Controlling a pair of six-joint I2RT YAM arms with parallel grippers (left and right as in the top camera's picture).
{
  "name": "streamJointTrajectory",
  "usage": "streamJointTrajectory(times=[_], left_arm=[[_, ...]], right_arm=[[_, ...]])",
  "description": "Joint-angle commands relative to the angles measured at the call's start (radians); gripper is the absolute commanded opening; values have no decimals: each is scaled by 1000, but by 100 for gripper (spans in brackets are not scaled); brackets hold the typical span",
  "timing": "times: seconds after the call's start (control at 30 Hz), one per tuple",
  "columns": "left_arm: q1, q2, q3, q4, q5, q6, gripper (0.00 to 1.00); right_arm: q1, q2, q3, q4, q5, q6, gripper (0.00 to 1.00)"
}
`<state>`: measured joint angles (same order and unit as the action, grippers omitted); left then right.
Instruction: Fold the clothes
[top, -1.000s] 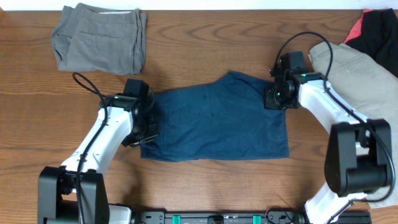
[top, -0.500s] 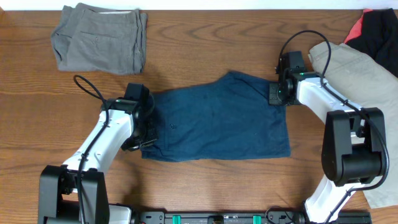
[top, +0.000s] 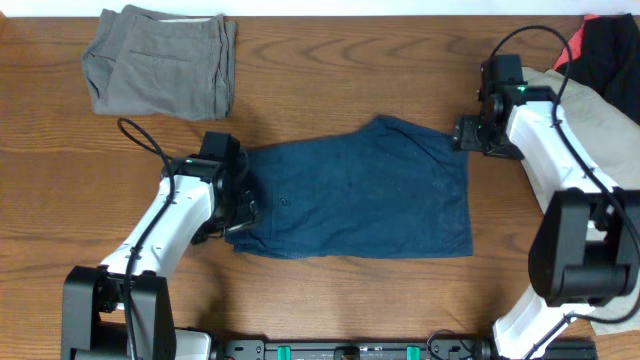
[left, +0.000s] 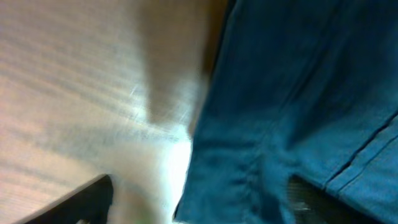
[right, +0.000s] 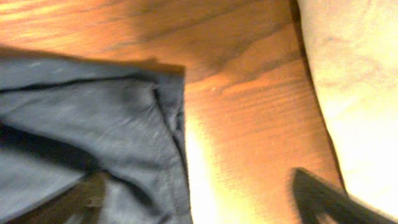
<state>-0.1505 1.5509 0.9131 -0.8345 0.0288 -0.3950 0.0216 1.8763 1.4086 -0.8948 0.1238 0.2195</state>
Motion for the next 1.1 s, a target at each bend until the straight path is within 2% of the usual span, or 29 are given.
streamJointTrajectory(times=[0.0,0.1,0.2,0.27,0.4,0.67,0.83,0.97,1.03,1.07], left_arm=[[23,-10,28,35,-14,20,98],[76,-10,28,82,18,62,98],[146,-8,28,147,237,213,99],[175,-2,28,177,359,266,99],[190,21,27,190,434,319,99],[166,128,27,200,443,342,98],[166,212,27,206,372,342,98],[166,258,27,216,372,341,99],[166,272,26,216,381,338,83],[166,275,26,213,383,335,70]], right_arm=[[-2,-50,24,-36,-61,19,99],[-2,-51,23,-74,-60,18,99],[-2,-51,17,-107,-45,10,99],[-2,-51,17,-125,-45,10,99],[-2,-51,17,-131,-45,11,99],[-2,-51,17,-130,-46,11,99],[-2,-51,17,-130,-46,11,99],[-2,-51,17,-130,-46,11,99],[-2,-51,17,-130,-46,11,99],[-2,-51,17,-130,-46,11,99]])
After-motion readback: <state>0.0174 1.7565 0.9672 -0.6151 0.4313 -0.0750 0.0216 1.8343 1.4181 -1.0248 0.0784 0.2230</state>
